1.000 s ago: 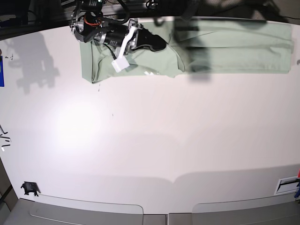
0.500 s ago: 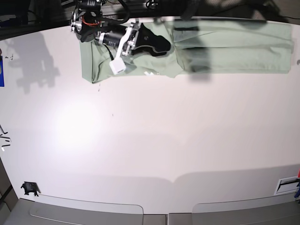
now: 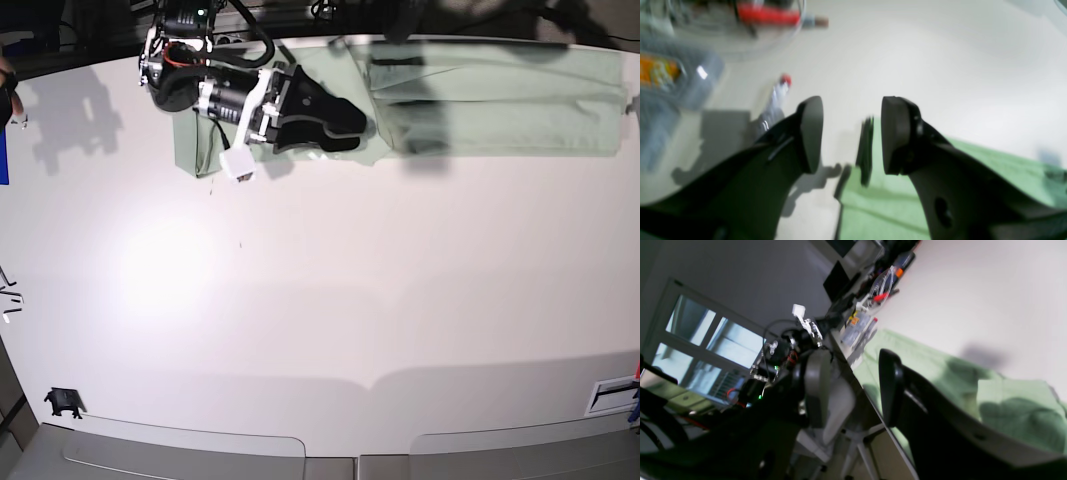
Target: Fold the T-shirt properly
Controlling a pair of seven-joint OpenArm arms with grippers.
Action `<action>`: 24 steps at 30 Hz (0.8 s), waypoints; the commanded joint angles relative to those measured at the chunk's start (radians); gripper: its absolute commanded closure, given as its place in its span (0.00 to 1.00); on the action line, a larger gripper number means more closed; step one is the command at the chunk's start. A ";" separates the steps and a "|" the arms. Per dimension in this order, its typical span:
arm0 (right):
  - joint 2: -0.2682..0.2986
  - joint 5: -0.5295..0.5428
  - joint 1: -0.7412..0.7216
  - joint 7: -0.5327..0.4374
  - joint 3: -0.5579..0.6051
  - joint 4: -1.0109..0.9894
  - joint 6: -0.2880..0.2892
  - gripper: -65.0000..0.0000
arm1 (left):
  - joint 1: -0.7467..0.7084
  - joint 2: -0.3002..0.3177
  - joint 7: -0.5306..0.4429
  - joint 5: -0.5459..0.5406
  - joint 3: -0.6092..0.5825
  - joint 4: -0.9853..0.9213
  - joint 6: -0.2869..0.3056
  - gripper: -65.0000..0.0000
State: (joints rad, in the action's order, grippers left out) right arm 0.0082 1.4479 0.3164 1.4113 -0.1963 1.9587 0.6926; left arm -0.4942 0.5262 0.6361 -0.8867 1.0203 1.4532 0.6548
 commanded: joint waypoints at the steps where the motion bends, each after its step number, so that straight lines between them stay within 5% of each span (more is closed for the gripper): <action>1: 0.000 0.036 -0.006 -0.015 0.000 0.030 0.006 0.64 | -0.002 0.015 -0.024 -0.024 0.007 0.016 0.002 0.60; 8: 0.000 0.012 -0.006 -0.015 -0.001 0.038 0.006 0.64 | -0.005 -0.055 -0.014 -0.023 0.005 0.014 0.005 0.49; 10: 0.000 -0.113 -0.006 -0.015 -0.001 0.038 0.006 0.64 | -0.005 -0.061 -0.005 -0.020 0.005 0.011 0.005 0.46; 17: 0.000 -0.530 -0.037 -0.281 -0.048 0.037 0.006 0.64 | -0.003 -0.060 -0.021 -0.021 0.005 -0.085 0.004 0.46; 24: 0.000 -0.636 -0.109 -0.310 -0.179 0.037 -0.004 0.64 | 0.013 -0.055 -0.039 -0.024 0.005 -0.269 0.006 0.46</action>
State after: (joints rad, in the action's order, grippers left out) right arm 0.0078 0.7902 0.2153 1.1229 -0.3759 1.9778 0.6880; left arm -0.4767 0.4465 0.6239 -0.8867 1.0157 1.1690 0.6521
